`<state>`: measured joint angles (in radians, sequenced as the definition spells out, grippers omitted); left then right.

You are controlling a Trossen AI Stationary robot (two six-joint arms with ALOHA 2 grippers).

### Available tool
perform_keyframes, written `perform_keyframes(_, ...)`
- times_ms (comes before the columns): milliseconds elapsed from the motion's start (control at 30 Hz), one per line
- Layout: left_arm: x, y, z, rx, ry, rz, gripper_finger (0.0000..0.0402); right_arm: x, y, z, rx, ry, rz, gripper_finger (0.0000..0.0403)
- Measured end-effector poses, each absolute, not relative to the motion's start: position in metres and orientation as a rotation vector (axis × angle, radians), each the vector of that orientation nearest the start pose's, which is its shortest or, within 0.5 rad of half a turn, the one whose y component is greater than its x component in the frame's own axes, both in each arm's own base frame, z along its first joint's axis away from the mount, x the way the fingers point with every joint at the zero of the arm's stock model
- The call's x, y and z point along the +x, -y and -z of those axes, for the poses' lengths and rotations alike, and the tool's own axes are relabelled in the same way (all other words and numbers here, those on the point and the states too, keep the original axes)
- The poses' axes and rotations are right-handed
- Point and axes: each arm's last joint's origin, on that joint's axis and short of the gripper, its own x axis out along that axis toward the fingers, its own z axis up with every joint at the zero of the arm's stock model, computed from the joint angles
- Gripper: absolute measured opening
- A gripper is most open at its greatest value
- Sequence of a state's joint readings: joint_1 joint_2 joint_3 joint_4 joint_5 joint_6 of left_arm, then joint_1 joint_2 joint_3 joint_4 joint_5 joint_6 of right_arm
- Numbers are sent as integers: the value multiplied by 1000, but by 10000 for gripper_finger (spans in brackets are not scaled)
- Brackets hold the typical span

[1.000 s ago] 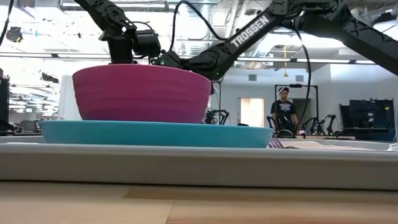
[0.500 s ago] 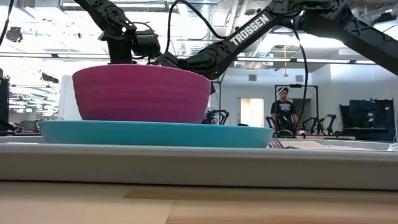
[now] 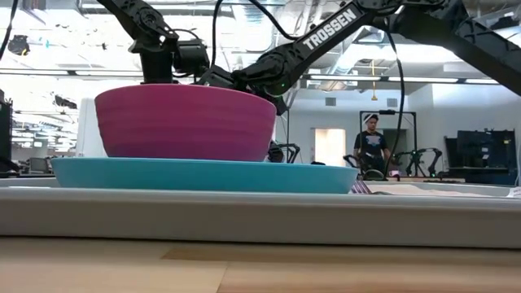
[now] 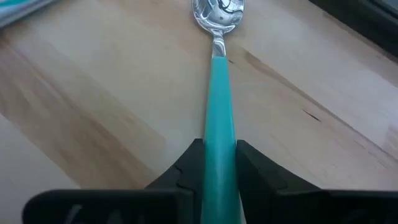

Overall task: Set up tray
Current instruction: Put the blue spoon on the gray napkin to the right of the purple fork

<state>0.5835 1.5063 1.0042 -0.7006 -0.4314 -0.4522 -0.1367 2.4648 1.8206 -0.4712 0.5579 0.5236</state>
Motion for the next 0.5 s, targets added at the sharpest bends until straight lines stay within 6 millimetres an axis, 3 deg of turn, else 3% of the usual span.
perform_keyframes(267,231,-153,-207,-435,-1050,-1124,82,467,75,-117,300,-1013,1009,59)
perform_keyframes(500,235,-146,-207,-398,-1058,-1118,82,433,46,-178,316,-1074,1138,59)
